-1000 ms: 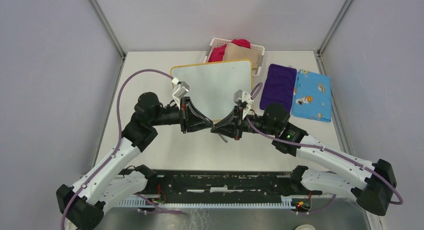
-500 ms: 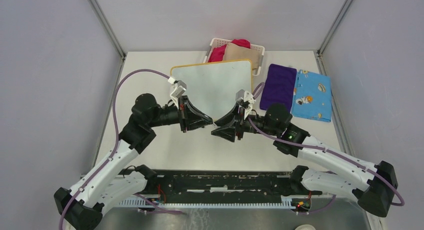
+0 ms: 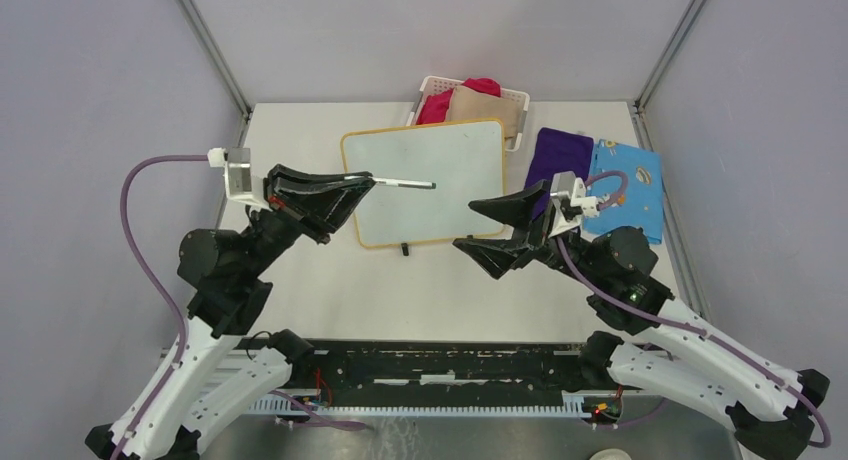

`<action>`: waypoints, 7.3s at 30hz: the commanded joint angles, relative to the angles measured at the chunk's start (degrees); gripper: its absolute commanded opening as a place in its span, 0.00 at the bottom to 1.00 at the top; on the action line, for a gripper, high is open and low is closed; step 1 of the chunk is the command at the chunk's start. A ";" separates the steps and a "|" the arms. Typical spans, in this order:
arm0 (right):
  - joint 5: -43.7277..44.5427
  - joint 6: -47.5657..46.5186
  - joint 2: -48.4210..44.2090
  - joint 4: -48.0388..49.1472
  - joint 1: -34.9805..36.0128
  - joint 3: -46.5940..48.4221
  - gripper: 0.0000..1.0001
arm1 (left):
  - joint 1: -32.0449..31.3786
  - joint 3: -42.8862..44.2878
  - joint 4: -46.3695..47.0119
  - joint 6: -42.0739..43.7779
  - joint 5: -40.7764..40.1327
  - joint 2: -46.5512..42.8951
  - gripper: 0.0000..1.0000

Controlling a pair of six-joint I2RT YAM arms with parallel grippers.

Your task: Write a sentence on the whiteboard

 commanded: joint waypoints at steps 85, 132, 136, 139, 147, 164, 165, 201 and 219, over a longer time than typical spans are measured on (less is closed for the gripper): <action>-11.74 35.36 26.44 24.56 -4.77 24.58 0.40 | -0.10 2.43 11.19 -17.07 -4.91 6.40 0.02; -10.78 37.74 27.76 28.46 -4.66 22.24 0.32 | -0.16 -0.88 13.85 -21.02 -7.41 5.99 0.02; -10.95 38.19 28.05 28.84 -4.57 22.11 0.30 | -0.18 -1.11 13.85 -21.04 -7.59 5.96 0.02; -11.04 38.24 28.16 28.83 -4.61 22.11 0.25 | -0.18 -1.11 13.85 -21.02 -7.73 5.97 0.02; -11.31 38.33 28.03 29.00 -4.55 21.69 0.01 | -0.18 -1.13 13.85 -20.53 -7.11 6.04 0.02; 15.86 11.87 14.24 1.88 -4.64 19.49 0.00 | -0.18 4.16 -9.16 -21.07 -19.43 1.40 0.95; 17.97 10.78 14.07 0.35 -4.64 19.54 0.00 | -0.19 4.23 -8.83 -23.10 -18.27 2.18 0.96; 21.25 4.95 24.56 -0.41 -4.60 17.36 0.00 | -6.73 19.09 -12.14 -20.42 -10.67 6.33 1.00; 20.55 3.09 23.96 -1.70 -4.51 17.41 0.00 | -7.65 15.70 -13.91 -9.62 -10.84 5.74 1.00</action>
